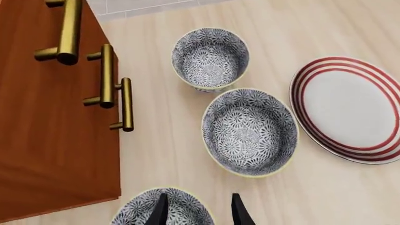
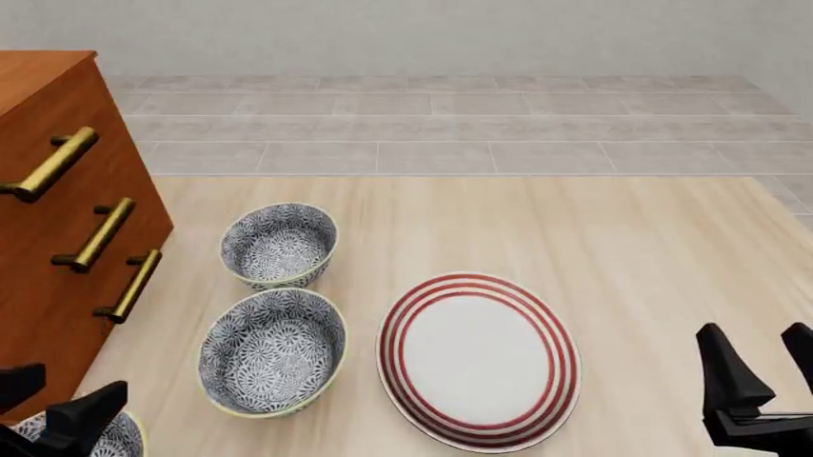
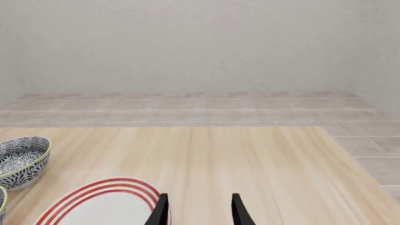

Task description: Put the bowl at the front on the plate.

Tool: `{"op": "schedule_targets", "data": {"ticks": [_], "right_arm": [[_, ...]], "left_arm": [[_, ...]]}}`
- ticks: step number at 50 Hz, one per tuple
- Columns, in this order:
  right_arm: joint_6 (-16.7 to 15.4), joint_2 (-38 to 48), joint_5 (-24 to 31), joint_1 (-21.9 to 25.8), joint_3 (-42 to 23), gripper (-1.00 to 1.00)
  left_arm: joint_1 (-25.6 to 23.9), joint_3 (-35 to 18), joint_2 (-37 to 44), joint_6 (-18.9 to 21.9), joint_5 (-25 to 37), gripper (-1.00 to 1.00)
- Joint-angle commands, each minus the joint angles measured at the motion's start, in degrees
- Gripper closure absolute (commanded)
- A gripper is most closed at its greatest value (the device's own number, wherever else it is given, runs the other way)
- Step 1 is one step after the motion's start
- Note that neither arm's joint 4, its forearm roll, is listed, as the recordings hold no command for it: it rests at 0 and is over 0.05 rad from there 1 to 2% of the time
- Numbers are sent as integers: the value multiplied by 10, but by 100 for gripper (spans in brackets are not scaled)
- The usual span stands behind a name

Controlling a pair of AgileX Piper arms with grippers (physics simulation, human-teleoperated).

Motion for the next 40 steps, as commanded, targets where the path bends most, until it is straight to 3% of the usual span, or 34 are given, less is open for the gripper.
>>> {"op": "schedule_targets", "data": {"ticks": [1,21,40], "right_arm": [[0,-1,1,-1,0,-100],[-1,-1,2,-2,0,-100],[-1,5,-1,-3,0,-100]], "left_arm": [[7,39,4,-14,-14,-100],[31,41,30,-35,-4,-100],[17,38,50,-70,8,-100]]}}
